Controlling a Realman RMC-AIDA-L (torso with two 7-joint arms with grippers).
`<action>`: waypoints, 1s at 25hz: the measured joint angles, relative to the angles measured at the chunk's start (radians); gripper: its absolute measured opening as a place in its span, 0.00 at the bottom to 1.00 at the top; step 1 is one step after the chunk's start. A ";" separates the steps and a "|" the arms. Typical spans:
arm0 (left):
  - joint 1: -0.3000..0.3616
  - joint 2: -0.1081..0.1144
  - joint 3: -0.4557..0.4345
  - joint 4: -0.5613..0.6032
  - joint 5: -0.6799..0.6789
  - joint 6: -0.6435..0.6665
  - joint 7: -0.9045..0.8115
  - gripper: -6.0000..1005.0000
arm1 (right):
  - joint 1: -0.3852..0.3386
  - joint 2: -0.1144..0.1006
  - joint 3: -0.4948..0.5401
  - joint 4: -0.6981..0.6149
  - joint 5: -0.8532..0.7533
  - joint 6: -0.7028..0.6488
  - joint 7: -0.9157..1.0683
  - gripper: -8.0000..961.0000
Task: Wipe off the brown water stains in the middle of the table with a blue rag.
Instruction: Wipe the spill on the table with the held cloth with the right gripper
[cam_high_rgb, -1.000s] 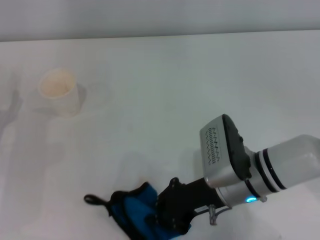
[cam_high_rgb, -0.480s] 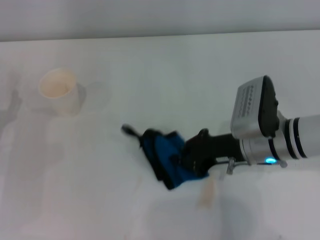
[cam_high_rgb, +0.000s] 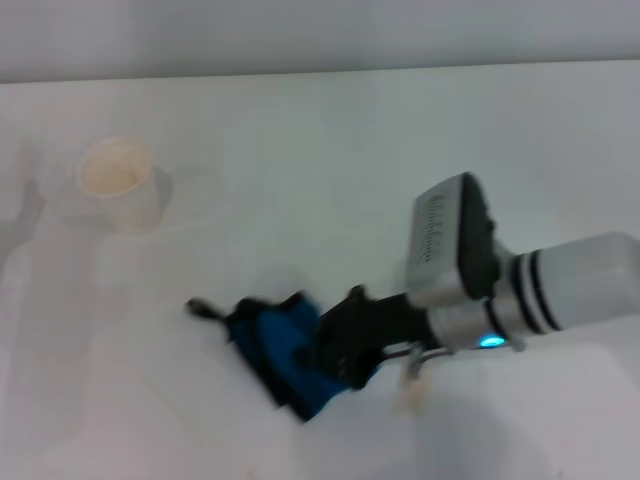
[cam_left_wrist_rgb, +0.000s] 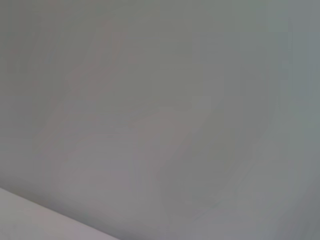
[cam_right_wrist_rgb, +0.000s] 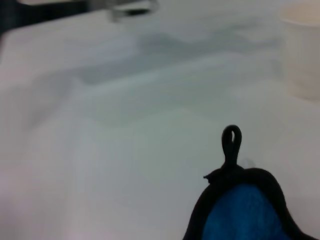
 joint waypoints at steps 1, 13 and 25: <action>-0.001 0.000 0.000 0.000 0.000 0.000 0.000 0.86 | 0.010 0.001 -0.029 -0.004 0.020 -0.006 -0.002 0.10; -0.011 -0.002 0.000 -0.002 0.000 0.000 0.000 0.86 | 0.037 0.002 -0.171 -0.017 0.088 -0.109 -0.067 0.10; -0.018 0.001 0.000 0.000 0.000 0.002 0.000 0.86 | -0.022 -0.007 -0.002 0.040 0.088 -0.125 -0.148 0.10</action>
